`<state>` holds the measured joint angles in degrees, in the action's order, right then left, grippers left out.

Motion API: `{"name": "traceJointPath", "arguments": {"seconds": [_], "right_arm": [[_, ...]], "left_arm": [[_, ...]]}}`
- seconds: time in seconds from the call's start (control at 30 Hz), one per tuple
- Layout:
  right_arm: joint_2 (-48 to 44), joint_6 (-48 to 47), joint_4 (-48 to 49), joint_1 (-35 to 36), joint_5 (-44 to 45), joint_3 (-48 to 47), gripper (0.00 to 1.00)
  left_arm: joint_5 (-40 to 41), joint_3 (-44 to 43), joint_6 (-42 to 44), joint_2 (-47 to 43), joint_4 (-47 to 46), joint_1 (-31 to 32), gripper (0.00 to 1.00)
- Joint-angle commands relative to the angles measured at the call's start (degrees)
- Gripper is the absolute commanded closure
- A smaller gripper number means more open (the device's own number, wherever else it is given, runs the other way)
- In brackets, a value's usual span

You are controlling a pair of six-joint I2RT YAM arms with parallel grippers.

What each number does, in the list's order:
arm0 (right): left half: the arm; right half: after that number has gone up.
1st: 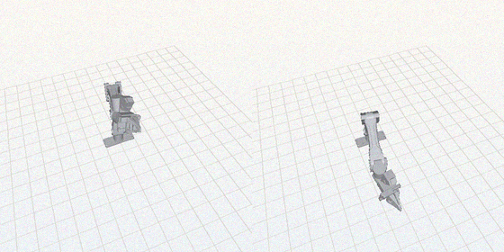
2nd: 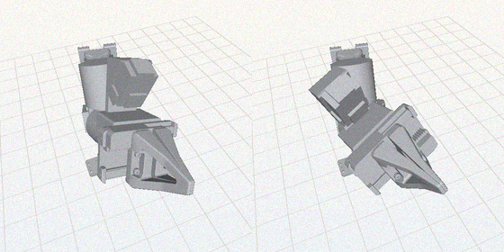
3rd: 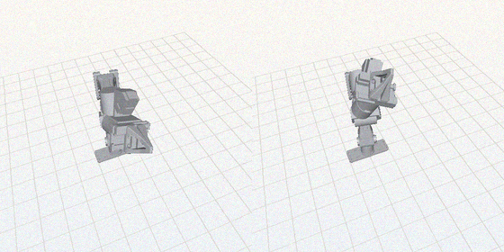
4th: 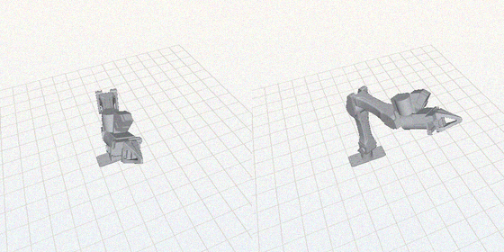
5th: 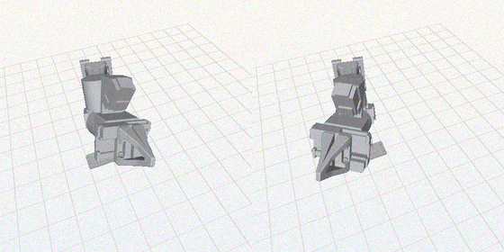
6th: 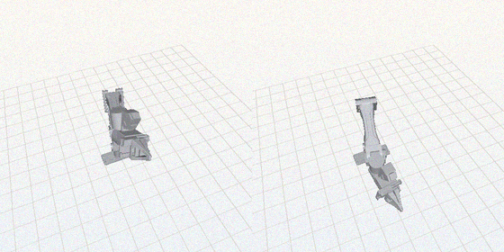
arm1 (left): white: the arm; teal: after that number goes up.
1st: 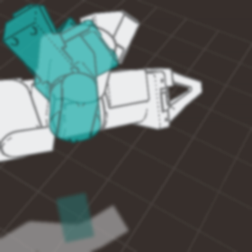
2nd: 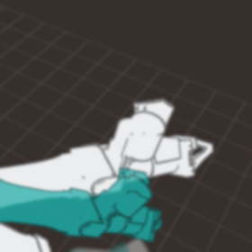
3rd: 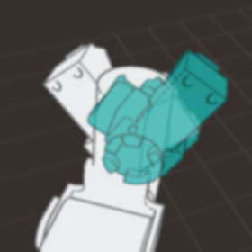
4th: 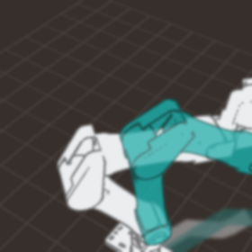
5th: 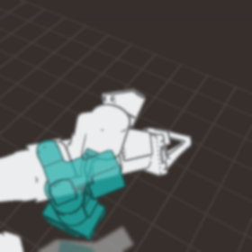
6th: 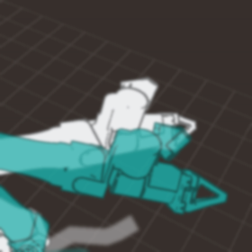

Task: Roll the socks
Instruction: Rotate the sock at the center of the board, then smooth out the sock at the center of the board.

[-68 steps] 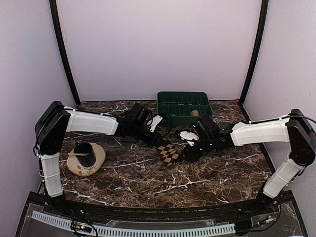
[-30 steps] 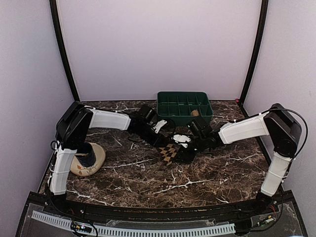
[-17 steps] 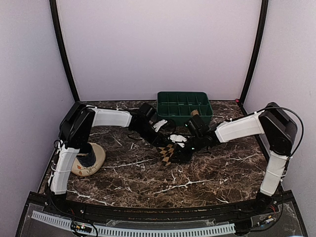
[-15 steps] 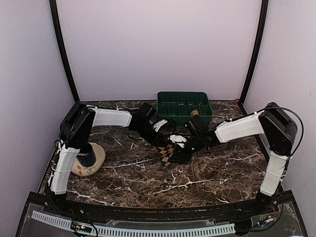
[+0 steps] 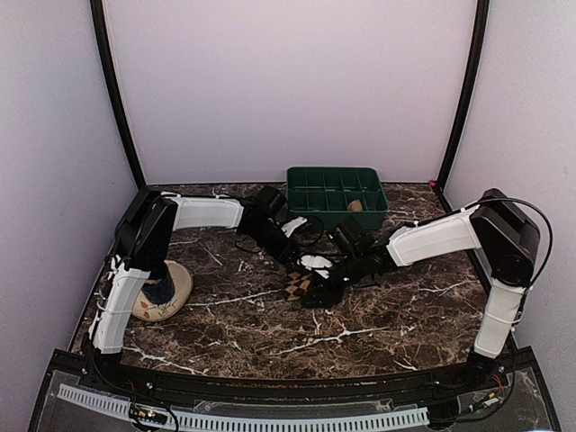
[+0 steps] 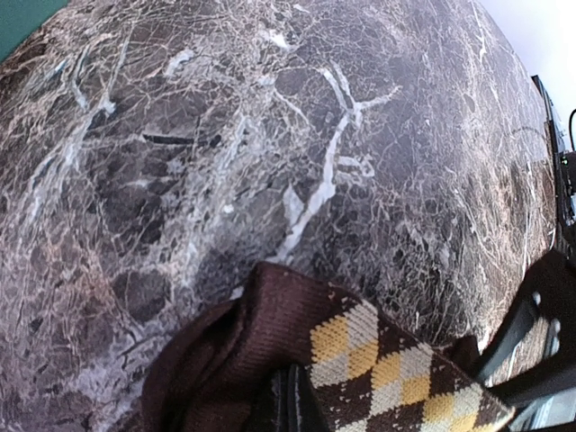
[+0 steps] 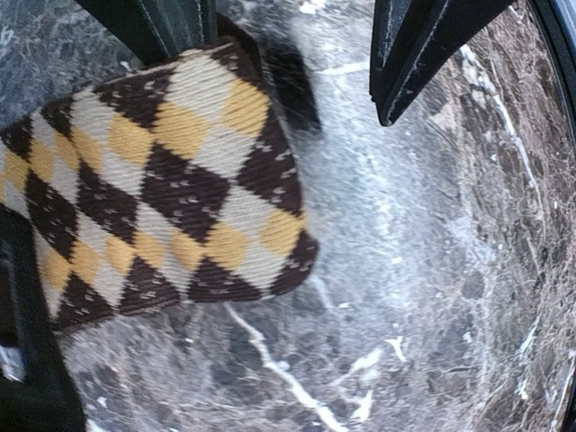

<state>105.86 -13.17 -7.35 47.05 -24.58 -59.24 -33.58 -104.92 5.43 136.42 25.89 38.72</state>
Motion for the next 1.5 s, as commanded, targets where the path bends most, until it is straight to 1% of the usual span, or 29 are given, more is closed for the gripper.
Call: {"name": "traceJointPath", "arguments": {"seconds": [0.0, 0.23, 0.53, 0.67, 0.77, 0.87, 0.93, 1.0, 1.23, 1.3, 1.47], "right_arm": [[0.0, 0.7, -0.4, 2.2, -1.4, -1.0, 0.49], [-0.3, 1.2, -1.7, 4.2, -1.3, -2.1, 0.51], [-0.7, 1.8, -3.5, 5.0, -3.2, -2.0, 0.52], [-1.3, 3.2, -2.8, 5.9, -3.5, 0.3, 0.53], [-3.0, 5.0, -0.4, 6.0, -3.2, 3.7, 0.54], [-4.0, 6.4, 1.2, 6.0, -1.6, 5.6, 0.55], [-3.9, 6.8, 1.3, 6.0, -0.3, 5.7, 0.62], [-3.6, 7.3, 1.3, 6.1, 1.4, 5.4, 0.72], [-3.4, 8.6, 0.0, 6.0, 6.6, 4.1, 0.86], [-3.9, 9.4, -0.5, 6.0, 8.5, 3.9, 0.86], [-8.7, 12.0, -0.7, 5.7, 15.5, 6.4, 0.81]], "left_arm": [[4.3, 0.7, 1.4, 3.8, 5.2, -0.4, 1.0], [5.4, 0.9, 1.9, 3.8, 5.9, -0.4, 1.0], [6.4, 1.0, 1.6, 4.0, 5.8, -0.5, 1.0], [7.3, 1.3, 1.7, 4.0, 5.9, -0.4, 1.0], [8.4, 1.7, 2.1, 3.9, 6.5, -0.5, 1.0], [8.7, 2.2, 2.4, 3.9, 6.7, -0.4, 1.0], [8.6, 2.6, 2.3, 3.9, 6.6, -0.4, 1.0], [8.5, 2.9, 2.2, 3.8, 6.5, -0.4, 1.0], [9.1, 4.1, 2.6, 3.4, 5.9, -0.4, 1.0], [9.5, 4.4, 2.6, 3.3, 6.0, -0.4, 1.0], [9.4, 5.4, 2.8, 2.6, 5.4, -0.4, 1.0]]}}
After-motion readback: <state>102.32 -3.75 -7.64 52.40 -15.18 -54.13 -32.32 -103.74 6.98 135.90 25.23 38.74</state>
